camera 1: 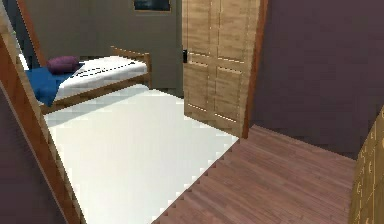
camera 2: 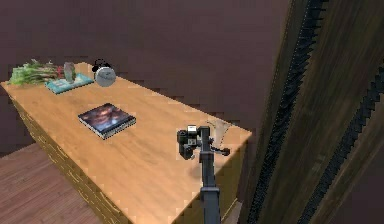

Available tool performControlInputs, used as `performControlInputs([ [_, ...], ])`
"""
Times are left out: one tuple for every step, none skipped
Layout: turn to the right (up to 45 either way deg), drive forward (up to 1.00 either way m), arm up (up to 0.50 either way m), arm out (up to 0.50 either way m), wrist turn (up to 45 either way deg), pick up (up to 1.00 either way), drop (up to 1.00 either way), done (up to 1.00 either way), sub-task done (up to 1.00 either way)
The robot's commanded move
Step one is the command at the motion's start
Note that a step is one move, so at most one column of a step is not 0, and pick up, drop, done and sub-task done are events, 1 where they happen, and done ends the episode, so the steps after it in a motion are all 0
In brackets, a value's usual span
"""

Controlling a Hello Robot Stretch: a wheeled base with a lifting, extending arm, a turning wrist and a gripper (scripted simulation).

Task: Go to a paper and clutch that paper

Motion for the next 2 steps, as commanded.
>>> performControlInputs([
  [0.0, 0.0, 0.0, 0.0, 0.0, 1.0, 0.0, 0.0, 0.0],
  [0.0, 0.0, 0.1, 0.0, 0.0, 0.0, 0.0, 0.0, 0.0],
])
